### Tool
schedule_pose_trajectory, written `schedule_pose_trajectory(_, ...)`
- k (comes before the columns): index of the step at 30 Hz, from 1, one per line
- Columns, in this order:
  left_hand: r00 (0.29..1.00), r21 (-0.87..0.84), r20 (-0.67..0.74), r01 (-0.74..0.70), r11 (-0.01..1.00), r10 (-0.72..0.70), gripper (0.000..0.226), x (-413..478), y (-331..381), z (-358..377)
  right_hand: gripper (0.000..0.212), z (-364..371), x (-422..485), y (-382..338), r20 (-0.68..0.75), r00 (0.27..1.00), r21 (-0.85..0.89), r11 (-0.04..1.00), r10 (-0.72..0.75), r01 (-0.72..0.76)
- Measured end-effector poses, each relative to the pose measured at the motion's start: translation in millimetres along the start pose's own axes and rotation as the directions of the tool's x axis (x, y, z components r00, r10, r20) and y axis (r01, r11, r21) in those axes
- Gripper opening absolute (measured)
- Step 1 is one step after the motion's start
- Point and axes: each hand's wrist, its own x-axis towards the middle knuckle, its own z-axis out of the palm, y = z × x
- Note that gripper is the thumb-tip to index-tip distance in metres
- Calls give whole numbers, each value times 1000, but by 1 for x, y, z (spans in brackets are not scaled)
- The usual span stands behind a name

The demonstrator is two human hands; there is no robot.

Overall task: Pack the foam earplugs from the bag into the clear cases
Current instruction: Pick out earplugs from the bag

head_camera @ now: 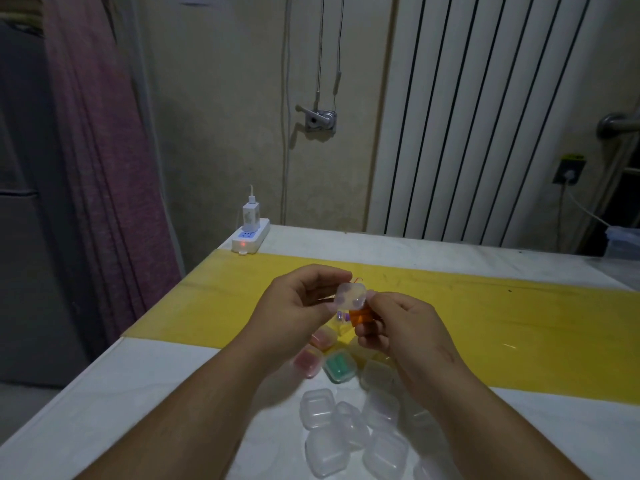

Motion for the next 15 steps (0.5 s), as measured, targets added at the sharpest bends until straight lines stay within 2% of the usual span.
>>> schedule_pose_trajectory(8, 997, 37, -12, 77, 996, -77, 44, -4, 8, 3, 28, -3, 2, 1, 6, 997, 56, 995, 77, -77)
schedule_pose_trajectory(11, 996, 71, -30, 89, 994, -87, 39, -4, 9, 4, 26, -3, 2, 1, 25, 998, 81, 994, 65, -67)
schedule_pose_trajectory(15, 996, 152, -69, 68, 986, -58, 44, -2, 6, 3, 22, -3, 0, 1, 54, 998, 116, 993, 12, -18)
